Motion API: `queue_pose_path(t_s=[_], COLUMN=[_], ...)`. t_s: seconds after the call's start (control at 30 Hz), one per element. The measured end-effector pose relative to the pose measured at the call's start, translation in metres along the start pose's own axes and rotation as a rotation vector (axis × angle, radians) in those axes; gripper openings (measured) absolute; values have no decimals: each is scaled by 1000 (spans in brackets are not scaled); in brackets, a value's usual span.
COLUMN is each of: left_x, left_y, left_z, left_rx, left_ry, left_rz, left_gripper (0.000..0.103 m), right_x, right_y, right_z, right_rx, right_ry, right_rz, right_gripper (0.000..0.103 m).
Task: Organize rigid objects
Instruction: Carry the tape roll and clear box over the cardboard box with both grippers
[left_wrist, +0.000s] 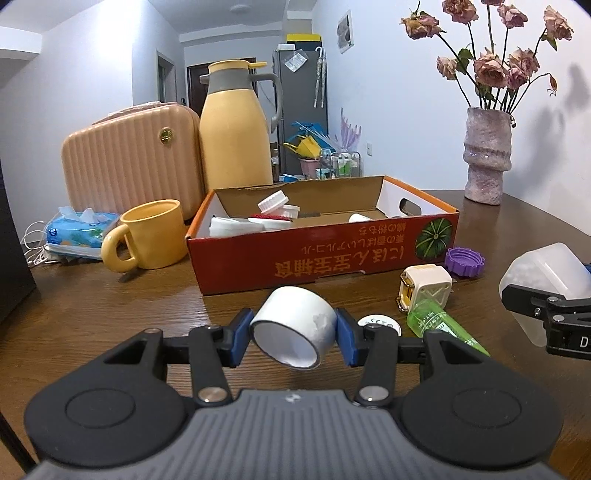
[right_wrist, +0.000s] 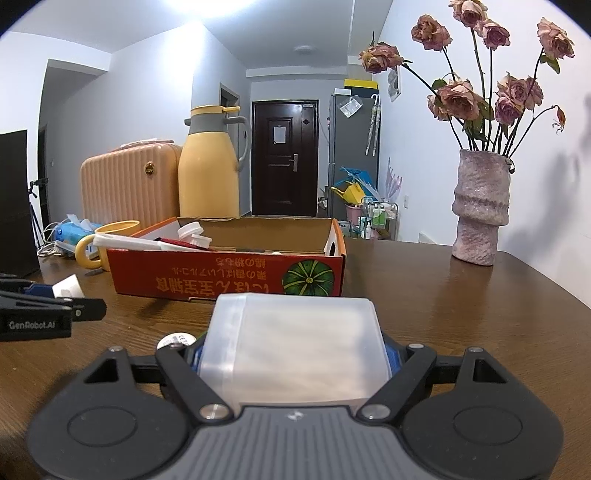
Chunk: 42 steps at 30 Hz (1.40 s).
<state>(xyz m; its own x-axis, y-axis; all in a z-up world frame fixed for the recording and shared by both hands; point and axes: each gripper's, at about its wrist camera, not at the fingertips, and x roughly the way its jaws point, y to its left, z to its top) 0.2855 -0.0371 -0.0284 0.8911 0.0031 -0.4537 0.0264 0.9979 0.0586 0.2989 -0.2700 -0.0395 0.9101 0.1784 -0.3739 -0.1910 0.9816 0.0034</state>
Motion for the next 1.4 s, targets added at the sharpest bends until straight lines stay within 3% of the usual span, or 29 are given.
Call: queue_pose_path(t_s=[0.67, 1.4], left_x=[8, 85], left_y=[-12, -6], left_z=[35, 91], left_rx=[-14, -138], left_ry=[-39, -76], left_rz=[-3, 81], left_gripper=[48, 48], right_x=[18, 102], right_y=[12, 10], right_z=[39, 84], right_rx=[-20, 29], right_ry=[-60, -129], right_rz=[-7, -39], right_gripper=[81, 81])
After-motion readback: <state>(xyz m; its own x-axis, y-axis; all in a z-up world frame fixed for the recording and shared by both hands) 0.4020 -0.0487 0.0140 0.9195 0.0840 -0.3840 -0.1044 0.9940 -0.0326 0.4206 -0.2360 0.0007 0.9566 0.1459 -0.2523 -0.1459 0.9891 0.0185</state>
